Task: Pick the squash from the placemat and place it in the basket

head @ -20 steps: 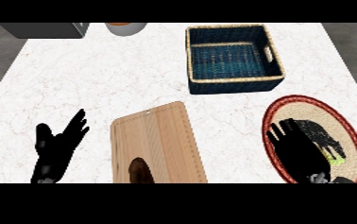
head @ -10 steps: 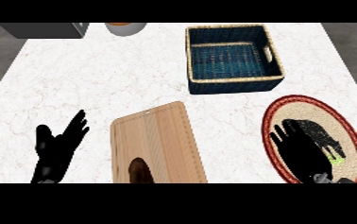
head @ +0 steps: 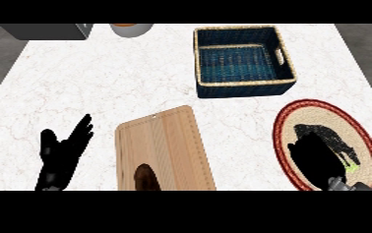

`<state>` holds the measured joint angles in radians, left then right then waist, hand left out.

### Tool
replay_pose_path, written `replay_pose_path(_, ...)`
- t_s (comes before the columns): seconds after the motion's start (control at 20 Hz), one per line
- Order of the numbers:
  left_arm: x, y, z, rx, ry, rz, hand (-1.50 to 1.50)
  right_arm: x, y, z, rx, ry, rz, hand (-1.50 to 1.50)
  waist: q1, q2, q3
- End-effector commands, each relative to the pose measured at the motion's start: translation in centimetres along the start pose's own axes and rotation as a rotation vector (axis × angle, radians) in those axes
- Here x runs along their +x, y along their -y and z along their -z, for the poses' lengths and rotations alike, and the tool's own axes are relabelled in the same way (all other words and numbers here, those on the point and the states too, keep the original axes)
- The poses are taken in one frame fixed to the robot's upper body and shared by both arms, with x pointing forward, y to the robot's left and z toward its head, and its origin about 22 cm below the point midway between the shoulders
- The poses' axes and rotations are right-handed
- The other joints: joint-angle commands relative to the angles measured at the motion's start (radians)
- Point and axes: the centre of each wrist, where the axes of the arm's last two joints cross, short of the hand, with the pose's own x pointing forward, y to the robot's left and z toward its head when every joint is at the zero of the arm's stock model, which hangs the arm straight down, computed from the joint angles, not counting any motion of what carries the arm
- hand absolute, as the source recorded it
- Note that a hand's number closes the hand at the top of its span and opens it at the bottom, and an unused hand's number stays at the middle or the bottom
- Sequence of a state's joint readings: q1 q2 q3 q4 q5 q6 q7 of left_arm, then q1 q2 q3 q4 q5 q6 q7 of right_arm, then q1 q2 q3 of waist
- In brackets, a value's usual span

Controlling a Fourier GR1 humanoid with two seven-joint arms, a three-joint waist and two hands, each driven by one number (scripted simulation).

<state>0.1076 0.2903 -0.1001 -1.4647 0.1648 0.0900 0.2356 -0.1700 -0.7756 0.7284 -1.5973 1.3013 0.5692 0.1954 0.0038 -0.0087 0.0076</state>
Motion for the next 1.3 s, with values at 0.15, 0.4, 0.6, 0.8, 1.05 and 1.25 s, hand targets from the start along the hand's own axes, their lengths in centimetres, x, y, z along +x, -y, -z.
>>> replay_pose_path(0.15,-1.2,0.2,0.8,0.01,-0.109,0.001,0.0,1.1,-0.8,-0.4,-0.043,0.048,-0.115,1.5,-0.006,0.009,-0.008)
replay_pose_path(0.4,-1.4,0.1,0.3,-0.004,-0.088,0.001,0.0,4.1,2.6,0.8,-0.092,0.073,0.024,1.5,-0.002,0.01,-0.008)
replay_pose_path(0.6,-2.2,-0.9,-0.7,0.018,-0.082,0.004,0.0,8.7,10.5,-0.3,-0.279,0.09,0.514,1.5,-0.006,0.009,-0.005)
replay_pose_path(0.8,-1.3,-0.1,-0.2,-0.009,-0.07,0.008,0.0,11.5,15.7,-2.0,-0.391,0.018,0.703,1.5,0.02,0.016,-0.007)
replay_pose_path(1.05,-1.1,0.1,0.1,-0.021,-0.085,0.008,0.0,10.0,17.8,-4.3,-0.597,-0.034,1.039,1.5,0.039,0.02,-0.004)
replay_pose_path(1.25,-1.1,0.7,0.1,-0.032,-0.076,0.017,0.0,7.3,19.3,-8.0,-0.899,0.009,1.409,1.5,0.045,0.016,-0.002)
